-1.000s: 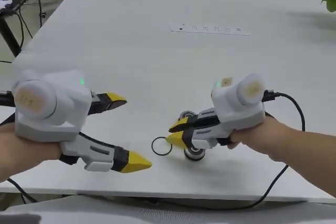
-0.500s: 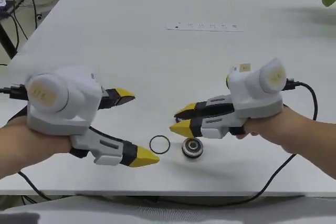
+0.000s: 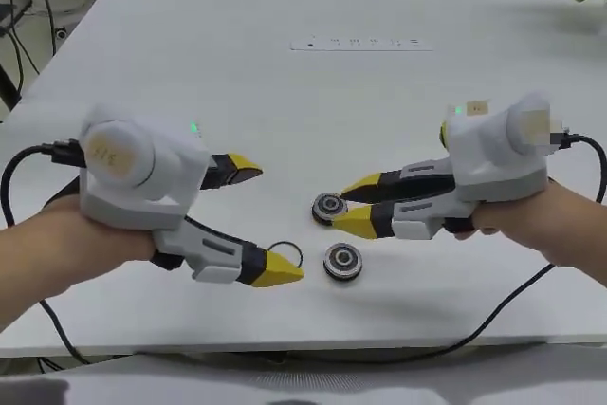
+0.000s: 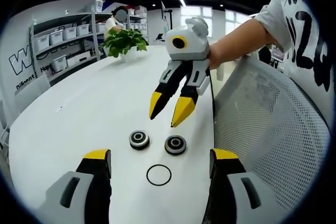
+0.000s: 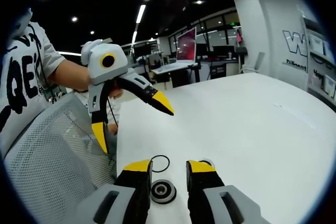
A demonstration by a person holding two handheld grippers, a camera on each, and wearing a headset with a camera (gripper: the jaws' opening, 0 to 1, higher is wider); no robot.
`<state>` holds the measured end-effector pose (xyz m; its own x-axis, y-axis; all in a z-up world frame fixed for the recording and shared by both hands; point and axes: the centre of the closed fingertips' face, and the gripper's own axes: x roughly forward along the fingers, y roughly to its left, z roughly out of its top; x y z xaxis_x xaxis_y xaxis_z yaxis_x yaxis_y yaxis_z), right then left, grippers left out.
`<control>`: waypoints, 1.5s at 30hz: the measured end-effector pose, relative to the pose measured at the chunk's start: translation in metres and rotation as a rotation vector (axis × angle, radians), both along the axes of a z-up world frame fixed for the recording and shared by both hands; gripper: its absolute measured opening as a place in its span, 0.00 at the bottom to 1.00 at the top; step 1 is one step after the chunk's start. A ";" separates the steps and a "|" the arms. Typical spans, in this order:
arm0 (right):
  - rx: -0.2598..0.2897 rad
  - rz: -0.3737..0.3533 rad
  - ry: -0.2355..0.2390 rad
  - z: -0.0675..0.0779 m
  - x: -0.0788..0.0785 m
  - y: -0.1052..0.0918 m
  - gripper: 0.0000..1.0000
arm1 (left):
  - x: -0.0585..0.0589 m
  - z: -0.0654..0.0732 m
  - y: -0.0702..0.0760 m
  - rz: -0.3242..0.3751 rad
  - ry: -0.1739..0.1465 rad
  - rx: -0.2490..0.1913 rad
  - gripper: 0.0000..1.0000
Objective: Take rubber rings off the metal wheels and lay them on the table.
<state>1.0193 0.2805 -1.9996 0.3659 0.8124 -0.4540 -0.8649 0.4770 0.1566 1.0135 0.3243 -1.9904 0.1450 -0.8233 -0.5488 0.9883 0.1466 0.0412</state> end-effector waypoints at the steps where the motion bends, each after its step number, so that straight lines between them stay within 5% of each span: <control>1: -0.003 -0.002 0.002 -0.001 0.000 -0.002 0.24 | 0.000 0.000 -0.001 -0.001 0.007 -0.006 0.73; 20: -0.072 0.021 0.048 -0.027 -0.014 -0.026 0.26 | -0.009 -0.023 -0.027 -0.085 0.037 0.042 0.56; 45: -0.119 0.091 0.081 -0.059 -0.028 -0.021 0.25 | -0.017 -0.056 -0.043 -0.144 0.083 0.111 0.32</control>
<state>0.9914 0.2591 -2.0588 0.2515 0.7793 -0.5739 -0.8922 0.4165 0.1746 0.9968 0.2815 -2.0464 -0.0194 -0.7663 -0.6422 0.9994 0.0026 -0.0333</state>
